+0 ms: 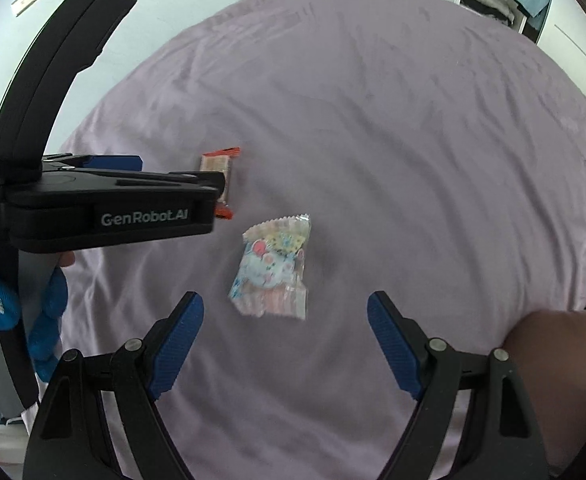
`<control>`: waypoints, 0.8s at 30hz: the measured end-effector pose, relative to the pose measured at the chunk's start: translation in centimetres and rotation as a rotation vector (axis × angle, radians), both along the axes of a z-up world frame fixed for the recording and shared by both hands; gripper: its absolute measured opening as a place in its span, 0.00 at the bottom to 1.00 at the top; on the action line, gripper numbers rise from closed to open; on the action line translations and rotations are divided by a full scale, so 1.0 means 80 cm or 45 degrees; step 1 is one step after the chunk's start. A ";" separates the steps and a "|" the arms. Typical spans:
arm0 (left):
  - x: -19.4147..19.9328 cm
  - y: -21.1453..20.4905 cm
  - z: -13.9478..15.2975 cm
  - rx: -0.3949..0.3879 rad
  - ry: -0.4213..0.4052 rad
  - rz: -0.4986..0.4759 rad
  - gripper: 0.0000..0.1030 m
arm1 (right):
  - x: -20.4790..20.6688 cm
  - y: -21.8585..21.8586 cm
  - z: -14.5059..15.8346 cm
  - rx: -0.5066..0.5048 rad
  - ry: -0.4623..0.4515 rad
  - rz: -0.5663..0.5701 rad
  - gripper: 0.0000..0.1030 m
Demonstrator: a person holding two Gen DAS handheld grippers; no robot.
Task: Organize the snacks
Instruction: 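Grasp the red bar with the left gripper while the right grasps the candy sachet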
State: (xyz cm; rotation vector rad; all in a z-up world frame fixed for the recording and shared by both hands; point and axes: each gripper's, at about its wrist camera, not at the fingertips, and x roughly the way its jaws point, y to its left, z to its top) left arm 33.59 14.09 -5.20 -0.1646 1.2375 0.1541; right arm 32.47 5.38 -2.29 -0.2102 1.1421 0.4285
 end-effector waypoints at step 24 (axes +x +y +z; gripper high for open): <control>0.029 0.008 -0.038 0.033 0.084 0.028 0.51 | 0.040 0.017 -0.030 0.050 0.077 -0.004 0.25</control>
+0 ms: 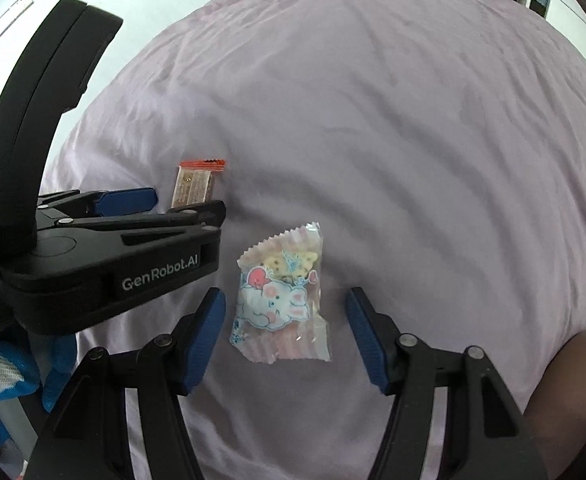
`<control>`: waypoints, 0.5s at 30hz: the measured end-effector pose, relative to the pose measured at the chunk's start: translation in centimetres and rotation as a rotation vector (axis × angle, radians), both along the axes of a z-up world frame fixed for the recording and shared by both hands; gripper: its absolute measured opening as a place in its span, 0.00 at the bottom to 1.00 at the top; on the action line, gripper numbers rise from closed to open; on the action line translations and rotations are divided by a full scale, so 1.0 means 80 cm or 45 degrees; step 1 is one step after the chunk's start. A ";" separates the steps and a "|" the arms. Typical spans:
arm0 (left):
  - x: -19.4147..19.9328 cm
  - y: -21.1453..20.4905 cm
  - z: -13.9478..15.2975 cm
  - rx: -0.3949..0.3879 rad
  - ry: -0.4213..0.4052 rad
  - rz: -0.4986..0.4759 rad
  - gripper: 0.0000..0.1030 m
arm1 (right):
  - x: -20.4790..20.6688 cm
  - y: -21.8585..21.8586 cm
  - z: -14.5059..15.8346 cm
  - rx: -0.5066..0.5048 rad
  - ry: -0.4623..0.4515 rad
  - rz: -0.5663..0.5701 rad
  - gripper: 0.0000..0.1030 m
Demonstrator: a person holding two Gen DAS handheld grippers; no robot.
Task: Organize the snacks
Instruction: 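Grasp the red bar with the left gripper while the right grasps the candy sachet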
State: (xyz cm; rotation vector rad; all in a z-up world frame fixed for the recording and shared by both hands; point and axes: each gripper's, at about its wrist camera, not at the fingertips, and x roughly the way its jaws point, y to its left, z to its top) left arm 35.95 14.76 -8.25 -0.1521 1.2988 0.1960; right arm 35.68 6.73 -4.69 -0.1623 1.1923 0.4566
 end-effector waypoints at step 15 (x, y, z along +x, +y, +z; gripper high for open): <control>-0.016 0.040 0.021 -0.089 -0.057 -0.042 0.20 | -0.008 -0.017 0.015 0.032 0.026 0.019 0.00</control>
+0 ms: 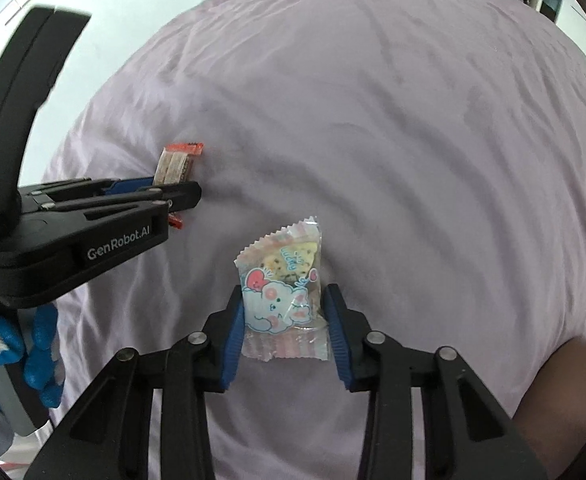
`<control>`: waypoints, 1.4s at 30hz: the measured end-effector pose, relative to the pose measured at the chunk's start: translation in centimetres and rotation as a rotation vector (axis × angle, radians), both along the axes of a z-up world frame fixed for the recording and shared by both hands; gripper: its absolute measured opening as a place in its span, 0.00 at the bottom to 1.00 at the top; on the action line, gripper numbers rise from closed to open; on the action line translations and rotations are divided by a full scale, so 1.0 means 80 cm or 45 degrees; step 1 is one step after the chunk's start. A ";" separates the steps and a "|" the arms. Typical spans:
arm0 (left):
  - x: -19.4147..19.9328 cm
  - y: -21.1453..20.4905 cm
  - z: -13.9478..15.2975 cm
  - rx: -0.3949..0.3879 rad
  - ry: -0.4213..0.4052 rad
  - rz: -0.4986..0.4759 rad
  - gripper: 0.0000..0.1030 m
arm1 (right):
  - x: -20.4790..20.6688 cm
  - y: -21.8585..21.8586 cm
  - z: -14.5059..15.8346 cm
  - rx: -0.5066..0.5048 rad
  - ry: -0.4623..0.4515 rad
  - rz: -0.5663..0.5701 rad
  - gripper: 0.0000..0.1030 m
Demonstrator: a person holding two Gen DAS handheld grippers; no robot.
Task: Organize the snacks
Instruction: 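Grasp the red bar with the left gripper while the right grasps the candy sachet, then carry the red bar and candy sachet past the thermos over the green tray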
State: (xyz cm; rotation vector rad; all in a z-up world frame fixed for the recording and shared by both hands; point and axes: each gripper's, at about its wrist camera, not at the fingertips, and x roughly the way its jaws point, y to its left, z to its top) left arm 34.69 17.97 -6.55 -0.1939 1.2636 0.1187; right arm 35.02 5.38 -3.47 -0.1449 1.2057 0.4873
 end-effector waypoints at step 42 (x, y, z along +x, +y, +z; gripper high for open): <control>-0.219 -0.222 0.161 0.102 -0.094 -0.601 0.20 | -0.289 -0.172 0.167 0.006 -0.068 0.104 0.00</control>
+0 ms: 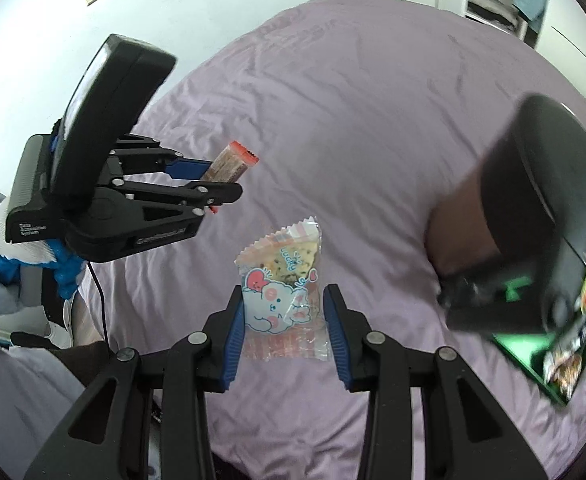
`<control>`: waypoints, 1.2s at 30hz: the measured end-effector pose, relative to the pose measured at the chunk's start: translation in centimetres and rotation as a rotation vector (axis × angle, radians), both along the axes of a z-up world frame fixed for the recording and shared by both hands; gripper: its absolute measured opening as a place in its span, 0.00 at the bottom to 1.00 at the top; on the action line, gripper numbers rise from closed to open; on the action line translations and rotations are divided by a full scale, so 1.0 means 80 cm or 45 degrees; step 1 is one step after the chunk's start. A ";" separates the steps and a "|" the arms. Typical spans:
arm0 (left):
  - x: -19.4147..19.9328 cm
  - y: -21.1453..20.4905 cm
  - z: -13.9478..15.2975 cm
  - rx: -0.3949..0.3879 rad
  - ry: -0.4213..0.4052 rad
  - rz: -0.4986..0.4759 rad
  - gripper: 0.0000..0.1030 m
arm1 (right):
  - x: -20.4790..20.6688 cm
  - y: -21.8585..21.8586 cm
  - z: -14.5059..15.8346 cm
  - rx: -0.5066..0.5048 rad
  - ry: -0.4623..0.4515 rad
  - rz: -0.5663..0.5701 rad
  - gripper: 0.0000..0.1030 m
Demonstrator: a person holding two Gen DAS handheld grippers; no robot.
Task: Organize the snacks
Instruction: 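Carry the red bar and candy sachet past the thermos over the green tray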
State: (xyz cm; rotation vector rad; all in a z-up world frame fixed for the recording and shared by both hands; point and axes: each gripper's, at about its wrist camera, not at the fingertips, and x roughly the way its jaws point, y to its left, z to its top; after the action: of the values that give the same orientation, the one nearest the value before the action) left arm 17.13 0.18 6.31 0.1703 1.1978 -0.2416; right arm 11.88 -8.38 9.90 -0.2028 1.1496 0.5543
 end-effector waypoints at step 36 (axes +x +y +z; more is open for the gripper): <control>-0.085 -0.334 0.048 -0.053 -0.008 -0.937 0.21 | -0.100 -0.330 0.036 -0.039 -0.113 -0.876 0.00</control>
State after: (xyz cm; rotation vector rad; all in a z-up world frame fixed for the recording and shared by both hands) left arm 10.35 -26.55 10.19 0.5743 1.0828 -0.9055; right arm 3.89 -34.77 12.82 0.1436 1.0599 -0.0809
